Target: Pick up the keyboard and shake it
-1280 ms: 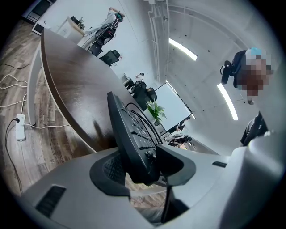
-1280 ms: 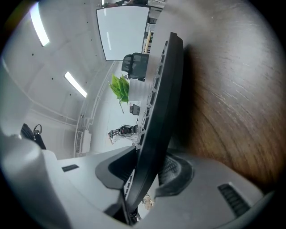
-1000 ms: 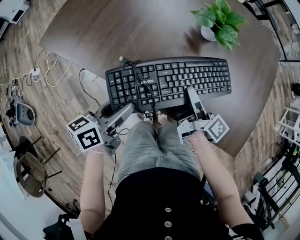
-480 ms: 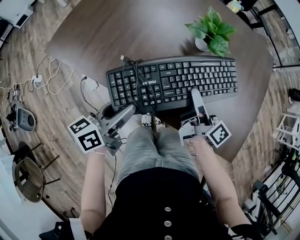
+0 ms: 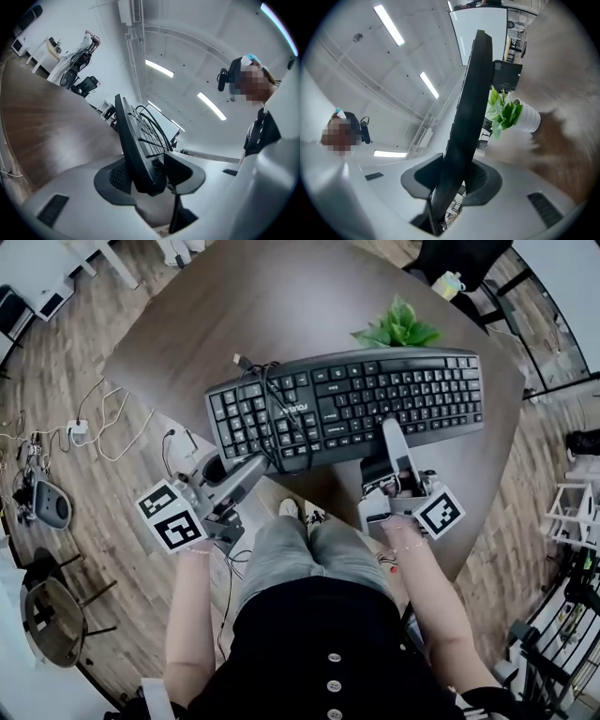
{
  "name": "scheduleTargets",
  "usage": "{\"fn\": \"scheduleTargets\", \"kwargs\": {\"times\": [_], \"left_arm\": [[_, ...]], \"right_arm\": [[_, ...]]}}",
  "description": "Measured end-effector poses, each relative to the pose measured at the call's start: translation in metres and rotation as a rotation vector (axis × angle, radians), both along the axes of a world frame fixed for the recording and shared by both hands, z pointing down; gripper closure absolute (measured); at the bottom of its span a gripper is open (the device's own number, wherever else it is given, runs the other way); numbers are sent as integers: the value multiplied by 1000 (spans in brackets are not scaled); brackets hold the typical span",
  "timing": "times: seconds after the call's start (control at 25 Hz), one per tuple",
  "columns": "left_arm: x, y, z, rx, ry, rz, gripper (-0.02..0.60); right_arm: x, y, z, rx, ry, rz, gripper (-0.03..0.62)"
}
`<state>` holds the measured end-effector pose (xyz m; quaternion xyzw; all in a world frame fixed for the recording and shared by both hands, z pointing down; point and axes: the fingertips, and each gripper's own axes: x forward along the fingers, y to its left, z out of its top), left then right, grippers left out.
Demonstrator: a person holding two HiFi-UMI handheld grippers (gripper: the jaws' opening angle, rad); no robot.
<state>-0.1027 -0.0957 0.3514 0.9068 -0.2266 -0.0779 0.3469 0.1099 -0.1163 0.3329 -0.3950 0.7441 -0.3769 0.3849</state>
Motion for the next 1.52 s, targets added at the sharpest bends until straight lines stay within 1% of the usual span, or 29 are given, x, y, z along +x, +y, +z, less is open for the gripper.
{"fn": "scheduleTargets", "kwargs": {"times": [0.2,0.4,0.48,0.6,0.68,0.76,1.0,1.32,1.52], "left_arm": [[0,-11,-24,74,23,-5,385],[2,-21,-60,161,49,-17,385],[5,-25,-77,183,55,-17,385],[9,-48,-116,209,67,-23,385],[9,-64,-133,229,72,-33,385],[9,-70,-138,250,72,-39,385],[11,-66,-146,315,77,-45,385],[12,-64,-153,392,121,-65,387],[12,-63,-157,450,121,-60,388]], "right_arm": [[-1,-11,-30,81,28,-1,471],[0,-20,-76,185,64,-17,471],[2,-23,-96,215,74,-18,471],[5,-46,-141,251,93,-29,471],[4,-64,-159,273,104,-43,471],[4,-70,-164,293,107,-51,471],[5,-65,-175,368,110,-60,471],[2,-61,-196,499,136,-80,473],[2,-56,-204,565,158,-91,474]]}}
